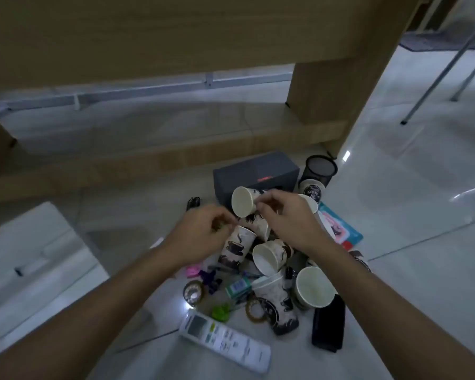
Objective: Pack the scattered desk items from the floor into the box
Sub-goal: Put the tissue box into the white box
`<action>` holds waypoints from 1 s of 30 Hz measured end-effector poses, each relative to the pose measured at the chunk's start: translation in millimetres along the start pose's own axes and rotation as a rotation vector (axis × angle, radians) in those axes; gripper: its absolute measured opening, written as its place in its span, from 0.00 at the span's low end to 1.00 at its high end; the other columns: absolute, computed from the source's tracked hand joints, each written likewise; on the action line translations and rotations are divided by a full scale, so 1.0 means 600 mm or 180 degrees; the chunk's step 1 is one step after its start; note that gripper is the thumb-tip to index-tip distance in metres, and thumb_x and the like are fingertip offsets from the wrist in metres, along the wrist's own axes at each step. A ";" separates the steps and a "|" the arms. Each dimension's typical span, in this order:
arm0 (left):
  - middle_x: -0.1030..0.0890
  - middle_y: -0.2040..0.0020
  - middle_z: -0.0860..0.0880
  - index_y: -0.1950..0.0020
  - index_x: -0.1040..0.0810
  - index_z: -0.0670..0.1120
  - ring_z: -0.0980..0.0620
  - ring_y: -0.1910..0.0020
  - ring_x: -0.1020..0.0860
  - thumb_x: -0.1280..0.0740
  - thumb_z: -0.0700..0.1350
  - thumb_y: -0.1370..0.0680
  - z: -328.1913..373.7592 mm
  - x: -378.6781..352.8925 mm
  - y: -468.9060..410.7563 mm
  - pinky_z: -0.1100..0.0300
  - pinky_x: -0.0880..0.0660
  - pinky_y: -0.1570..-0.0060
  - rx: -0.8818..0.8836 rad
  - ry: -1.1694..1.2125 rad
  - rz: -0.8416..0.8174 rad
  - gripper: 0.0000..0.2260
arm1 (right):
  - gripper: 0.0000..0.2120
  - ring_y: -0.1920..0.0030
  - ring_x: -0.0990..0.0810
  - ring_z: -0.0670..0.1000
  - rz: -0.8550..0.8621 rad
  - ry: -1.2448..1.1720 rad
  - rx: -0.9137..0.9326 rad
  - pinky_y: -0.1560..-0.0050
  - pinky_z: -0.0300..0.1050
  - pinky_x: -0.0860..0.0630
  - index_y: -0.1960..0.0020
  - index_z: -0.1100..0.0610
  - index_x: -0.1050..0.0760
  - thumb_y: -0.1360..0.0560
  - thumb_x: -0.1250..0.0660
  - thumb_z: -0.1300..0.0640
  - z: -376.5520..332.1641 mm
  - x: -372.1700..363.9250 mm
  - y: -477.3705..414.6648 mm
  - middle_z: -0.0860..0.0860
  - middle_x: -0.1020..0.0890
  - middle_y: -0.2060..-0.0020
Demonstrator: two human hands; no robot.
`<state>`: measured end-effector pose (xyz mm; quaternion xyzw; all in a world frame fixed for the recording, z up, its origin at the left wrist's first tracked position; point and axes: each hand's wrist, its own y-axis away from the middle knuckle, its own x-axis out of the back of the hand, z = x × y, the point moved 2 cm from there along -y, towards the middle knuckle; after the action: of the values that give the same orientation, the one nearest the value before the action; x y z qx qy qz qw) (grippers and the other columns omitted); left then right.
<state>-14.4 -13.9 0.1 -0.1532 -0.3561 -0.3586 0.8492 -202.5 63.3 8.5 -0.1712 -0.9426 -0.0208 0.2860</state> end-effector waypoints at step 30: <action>0.35 0.24 0.55 0.22 0.42 0.57 0.55 0.25 0.36 0.28 0.59 0.32 -0.092 0.022 -0.126 0.47 0.36 0.26 0.0558 0.1818 0.1264 0.41 | 0.27 0.39 0.25 0.57 0.0947 0.0022 -0.0583 0.38 0.58 0.25 0.27 0.47 0.32 0.26 0.36 0.54 0.052 0.053 -0.193 0.53 0.28 0.34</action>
<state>-34.7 -101.3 -28.9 -0.0395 -0.0971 -0.1830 0.9775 -282.7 -31.2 6.5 -0.3341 -0.9000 -0.0647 0.2723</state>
